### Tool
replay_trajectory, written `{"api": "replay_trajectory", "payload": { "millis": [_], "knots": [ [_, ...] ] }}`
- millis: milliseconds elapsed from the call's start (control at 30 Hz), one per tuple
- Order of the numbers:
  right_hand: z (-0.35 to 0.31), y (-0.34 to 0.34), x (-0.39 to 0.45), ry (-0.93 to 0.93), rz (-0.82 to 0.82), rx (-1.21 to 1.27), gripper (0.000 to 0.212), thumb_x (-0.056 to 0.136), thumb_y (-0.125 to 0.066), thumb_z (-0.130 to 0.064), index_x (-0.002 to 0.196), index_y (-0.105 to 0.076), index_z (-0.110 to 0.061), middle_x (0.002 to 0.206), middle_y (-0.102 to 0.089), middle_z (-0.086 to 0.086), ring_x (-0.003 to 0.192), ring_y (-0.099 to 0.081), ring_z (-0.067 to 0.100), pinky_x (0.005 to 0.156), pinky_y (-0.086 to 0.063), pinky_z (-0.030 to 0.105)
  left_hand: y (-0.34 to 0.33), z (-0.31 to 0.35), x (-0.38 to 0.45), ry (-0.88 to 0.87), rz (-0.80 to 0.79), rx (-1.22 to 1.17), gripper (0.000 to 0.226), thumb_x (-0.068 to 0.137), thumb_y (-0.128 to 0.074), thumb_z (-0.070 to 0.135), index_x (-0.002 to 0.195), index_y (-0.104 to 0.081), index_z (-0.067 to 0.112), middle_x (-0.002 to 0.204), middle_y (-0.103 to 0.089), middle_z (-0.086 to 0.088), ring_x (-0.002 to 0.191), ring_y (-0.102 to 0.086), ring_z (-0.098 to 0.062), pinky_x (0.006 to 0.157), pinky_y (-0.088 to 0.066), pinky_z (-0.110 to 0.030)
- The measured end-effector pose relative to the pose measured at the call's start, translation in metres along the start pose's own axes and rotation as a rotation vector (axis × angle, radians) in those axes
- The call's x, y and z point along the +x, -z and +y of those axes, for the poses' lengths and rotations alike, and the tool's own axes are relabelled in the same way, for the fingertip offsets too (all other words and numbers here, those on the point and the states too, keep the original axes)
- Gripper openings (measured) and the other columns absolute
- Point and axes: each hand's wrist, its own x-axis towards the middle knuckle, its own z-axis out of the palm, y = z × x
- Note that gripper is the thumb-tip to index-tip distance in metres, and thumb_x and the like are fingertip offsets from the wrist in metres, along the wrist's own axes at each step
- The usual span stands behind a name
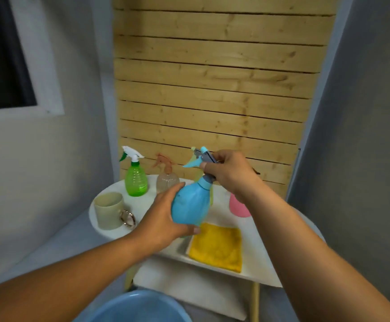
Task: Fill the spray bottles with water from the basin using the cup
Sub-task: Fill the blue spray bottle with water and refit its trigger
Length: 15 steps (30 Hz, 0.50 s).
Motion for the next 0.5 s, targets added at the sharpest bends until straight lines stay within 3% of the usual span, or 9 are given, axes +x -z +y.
{"api": "replay_trajectory", "payload": {
  "millis": [67,133,200,333,400,500],
  "knots": [
    [0.004,-0.026,-0.006,-0.021,-0.033,0.036,0.012,0.090,-0.075,-0.022,0.096,-0.073,-0.011,0.081,-0.070,0.007,0.073,-0.066,0.018,0.071,-0.056,0.034,0.019,-0.016,-0.018,0.022,0.015,0.095,0.119,0.057,-0.100,0.046,0.154,-0.032,0.043,0.142,-0.037,0.010,0.129,-0.044,-0.010,0.108,-0.040,-0.028],
    [0.006,-0.049,-0.011,-0.044,-0.071,0.083,0.012,0.090,-0.076,-0.019,0.094,-0.073,-0.008,0.078,-0.069,0.008,0.075,-0.065,0.022,0.079,-0.058,0.046,0.036,-0.025,-0.035,0.037,0.009,0.132,0.117,0.058,-0.100,0.046,0.149,-0.028,0.052,0.139,-0.033,0.010,0.127,-0.042,-0.010,0.107,-0.037,-0.027],
    [0.007,-0.067,-0.018,-0.056,-0.125,0.146,0.006,0.091,-0.073,-0.014,0.092,-0.072,-0.009,0.080,-0.066,0.007,0.074,-0.060,0.019,0.073,-0.054,0.039,0.049,-0.034,-0.050,0.043,-0.006,0.147,0.118,0.057,-0.100,0.046,0.144,-0.022,0.059,0.139,-0.032,0.008,0.127,-0.042,-0.010,0.108,-0.038,-0.027],
    [0.008,-0.090,-0.033,-0.089,-0.186,0.260,0.012,0.095,-0.069,-0.010,0.083,-0.067,-0.011,0.073,-0.064,0.005,0.057,-0.056,0.008,0.051,-0.046,0.014,0.070,-0.057,-0.081,0.084,-0.030,0.116,0.132,0.054,-0.102,0.045,0.153,-0.016,0.049,0.146,-0.028,0.010,0.134,-0.037,-0.006,0.111,-0.035,-0.023],
    [0.015,-0.099,-0.038,-0.146,-0.211,0.295,0.008,0.095,-0.070,-0.014,0.090,-0.070,-0.009,0.080,-0.070,0.011,0.063,-0.058,0.012,0.054,-0.048,0.016,0.076,-0.069,-0.096,0.083,-0.015,0.065,0.130,0.052,-0.104,0.040,0.152,-0.020,0.049,0.146,-0.034,0.011,0.129,-0.044,-0.001,0.107,-0.041,-0.018],
    [0.028,-0.113,-0.046,-0.213,-0.253,0.343,0.011,0.093,-0.074,-0.021,0.095,-0.070,-0.010,0.085,-0.070,0.013,0.067,-0.061,0.016,0.070,-0.056,0.027,0.084,-0.079,-0.116,0.120,0.024,-0.031,0.110,0.055,-0.103,0.033,0.134,-0.031,0.054,0.135,-0.046,0.013,0.115,-0.053,0.011,0.090,-0.049,-0.010]
  ]
}}
